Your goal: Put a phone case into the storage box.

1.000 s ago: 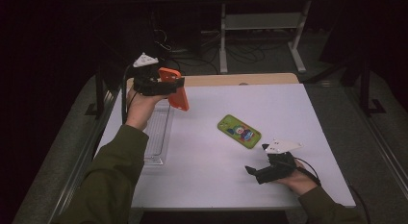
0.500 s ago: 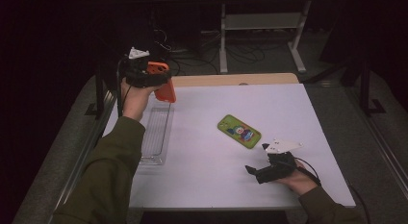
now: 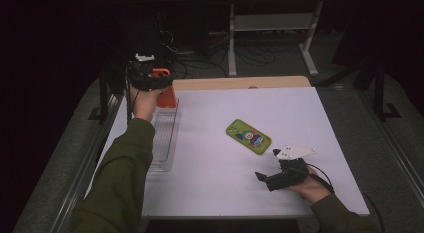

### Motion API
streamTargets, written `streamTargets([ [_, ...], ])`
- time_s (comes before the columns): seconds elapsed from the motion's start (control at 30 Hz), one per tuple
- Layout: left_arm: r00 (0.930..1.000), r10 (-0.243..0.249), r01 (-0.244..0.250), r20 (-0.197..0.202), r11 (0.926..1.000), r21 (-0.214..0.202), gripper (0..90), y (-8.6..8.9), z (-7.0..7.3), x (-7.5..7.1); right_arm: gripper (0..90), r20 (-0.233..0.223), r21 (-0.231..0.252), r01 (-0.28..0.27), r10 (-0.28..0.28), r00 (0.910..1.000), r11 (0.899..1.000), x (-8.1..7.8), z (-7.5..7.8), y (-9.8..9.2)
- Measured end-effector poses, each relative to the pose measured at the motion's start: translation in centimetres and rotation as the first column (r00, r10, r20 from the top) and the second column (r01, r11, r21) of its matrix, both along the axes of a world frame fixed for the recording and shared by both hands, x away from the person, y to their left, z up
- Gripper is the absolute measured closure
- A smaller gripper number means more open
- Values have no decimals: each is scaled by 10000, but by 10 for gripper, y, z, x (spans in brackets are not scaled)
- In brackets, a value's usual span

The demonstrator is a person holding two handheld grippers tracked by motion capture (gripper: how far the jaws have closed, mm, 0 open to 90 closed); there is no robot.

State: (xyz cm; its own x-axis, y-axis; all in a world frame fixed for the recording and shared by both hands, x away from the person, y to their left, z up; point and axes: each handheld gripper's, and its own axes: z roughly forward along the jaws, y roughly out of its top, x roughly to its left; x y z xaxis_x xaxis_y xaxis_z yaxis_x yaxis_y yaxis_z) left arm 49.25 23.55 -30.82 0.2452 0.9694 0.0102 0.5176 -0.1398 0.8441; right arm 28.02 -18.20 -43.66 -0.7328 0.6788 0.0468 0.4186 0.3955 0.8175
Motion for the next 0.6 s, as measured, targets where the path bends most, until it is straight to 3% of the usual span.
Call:
streamTargets([
  [0.2,9985,376,-368,-396,9991,206,161,-1,-16,9,0,30,-8,28,-28,10000,10000,-1,0,-2],
  [0.3,9984,449,-445,-341,9989,124,161,-2,-22,11,0,33,-3,38,-38,10000,10000,-1,0,-2],
  [0.4,9974,418,-397,-579,9985,369,160,-3,-28,14,0,19,5,45,-45,10000,10000,-1,1,-2],
  [0.6,9970,418,-378,-647,9974,613,159,-4,-39,17,0,16,4,38,-38,10000,10000,-1,1,-2],
])
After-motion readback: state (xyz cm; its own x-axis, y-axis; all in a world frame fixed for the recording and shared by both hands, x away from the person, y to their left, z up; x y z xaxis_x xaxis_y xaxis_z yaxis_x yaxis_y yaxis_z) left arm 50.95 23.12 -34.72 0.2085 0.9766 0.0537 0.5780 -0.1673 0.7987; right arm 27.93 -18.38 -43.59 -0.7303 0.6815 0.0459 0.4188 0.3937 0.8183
